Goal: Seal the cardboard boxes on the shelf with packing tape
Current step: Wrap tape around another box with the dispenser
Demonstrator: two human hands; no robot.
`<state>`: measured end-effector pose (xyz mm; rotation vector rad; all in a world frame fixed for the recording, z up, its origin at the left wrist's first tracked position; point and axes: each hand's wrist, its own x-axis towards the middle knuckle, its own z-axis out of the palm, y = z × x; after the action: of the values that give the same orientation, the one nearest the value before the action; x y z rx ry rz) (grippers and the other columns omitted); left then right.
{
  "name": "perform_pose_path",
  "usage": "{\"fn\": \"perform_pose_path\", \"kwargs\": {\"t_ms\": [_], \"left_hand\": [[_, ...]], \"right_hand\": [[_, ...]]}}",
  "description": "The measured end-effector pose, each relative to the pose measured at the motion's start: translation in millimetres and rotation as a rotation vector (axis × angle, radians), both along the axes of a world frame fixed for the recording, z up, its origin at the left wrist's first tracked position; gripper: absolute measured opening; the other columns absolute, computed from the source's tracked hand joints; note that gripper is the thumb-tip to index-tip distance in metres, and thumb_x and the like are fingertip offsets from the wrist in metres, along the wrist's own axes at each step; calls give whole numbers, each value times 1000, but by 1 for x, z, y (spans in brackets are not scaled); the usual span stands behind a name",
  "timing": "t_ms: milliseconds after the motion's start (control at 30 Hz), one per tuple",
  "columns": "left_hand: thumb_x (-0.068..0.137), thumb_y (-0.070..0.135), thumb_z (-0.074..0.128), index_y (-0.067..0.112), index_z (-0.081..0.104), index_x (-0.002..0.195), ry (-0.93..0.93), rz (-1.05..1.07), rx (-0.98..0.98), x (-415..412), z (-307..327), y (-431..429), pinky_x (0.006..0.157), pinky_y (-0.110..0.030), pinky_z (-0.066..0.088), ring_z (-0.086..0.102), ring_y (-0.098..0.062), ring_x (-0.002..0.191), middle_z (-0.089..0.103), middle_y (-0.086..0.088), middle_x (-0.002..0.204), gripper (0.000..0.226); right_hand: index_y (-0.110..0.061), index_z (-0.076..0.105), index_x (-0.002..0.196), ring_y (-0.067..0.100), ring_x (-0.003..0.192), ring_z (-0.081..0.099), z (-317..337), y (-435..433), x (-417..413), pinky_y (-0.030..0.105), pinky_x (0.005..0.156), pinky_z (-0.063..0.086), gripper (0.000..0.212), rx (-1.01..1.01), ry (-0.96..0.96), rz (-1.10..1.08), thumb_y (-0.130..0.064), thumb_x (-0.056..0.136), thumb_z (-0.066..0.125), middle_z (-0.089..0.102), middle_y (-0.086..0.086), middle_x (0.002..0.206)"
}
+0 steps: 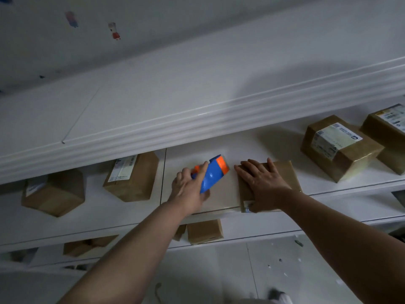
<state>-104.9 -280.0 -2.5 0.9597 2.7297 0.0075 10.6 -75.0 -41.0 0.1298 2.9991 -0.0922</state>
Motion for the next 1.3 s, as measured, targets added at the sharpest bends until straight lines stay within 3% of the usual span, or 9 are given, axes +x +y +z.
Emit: {"fn": "perform_pose_path", "kwargs": {"t_ms": [167,300,400,467,533,667,867,1167,1300], "left_hand": [[94,16,46,44,-2,151,127,-62,-179,7,-26,6,105,-45,32,29,-36,126,22,-12,142,80],[95,15,51,29,47,141,72,-42,330,22,-27,22,103,-33,37,39,-25,127,39,-4,143,48],[101,6,39,16,59,127,-440,201,658,35,-17,47,96,-27,44,55,-18,114,59,-6,128,34],[103,10,35,15,61,109,-733,514,745,45,-17,58,74,-28,49,59,-19,88,62,-8,105,27],[104,16,34,16,57,90,-917,795,727,54,-25,58,61,-29,47,56,-19,74,58,-7,90,27],[101,18,39,7,58,102,-1189,937,623,75,-33,49,64,-36,52,58,-23,73,60,-12,85,22],[104,30,37,-1,56,120,-1180,1029,668,81,-26,57,47,-26,55,61,-21,67,66,-12,76,39],[99,10,48,5,60,84,-1178,1231,1004,102,-21,70,42,-21,52,60,-11,52,62,-5,55,20],[92,-2,52,2,61,87,-1034,1265,1120,106,-25,71,46,-23,53,58,-13,54,58,-7,57,11]], "right_hand": [[-28,-18,150,26,146,-19,-2,4,-4,61,114,-7,122,2,-45,12,-62,70,67,-15,3,160],[-26,-18,151,25,144,-25,2,4,-4,60,114,-8,123,-17,-77,19,-59,69,68,-20,3,159],[-26,-11,152,22,144,-26,11,8,-1,56,116,-12,119,-186,-62,22,-60,70,67,-17,0,160],[-27,-3,153,20,146,-20,15,17,5,47,116,-14,115,-300,-21,3,-65,66,61,-8,2,162],[-28,1,153,19,147,-13,15,25,12,40,116,-13,114,-283,-11,11,-67,64,61,-1,1,162],[-28,-2,153,18,148,-7,10,28,16,41,117,-12,113,-177,-33,51,-64,71,68,1,-2,161],[-27,-3,154,19,148,-5,8,25,15,38,115,-14,114,-143,3,55,-63,71,67,1,-1,161],[-25,-8,153,21,148,-6,5,26,16,42,117,-12,116,-114,7,70,-67,73,64,-1,1,161],[-25,-7,153,22,148,-6,4,26,16,42,117,-13,114,-112,20,77,-68,74,63,-1,1,161]]}}
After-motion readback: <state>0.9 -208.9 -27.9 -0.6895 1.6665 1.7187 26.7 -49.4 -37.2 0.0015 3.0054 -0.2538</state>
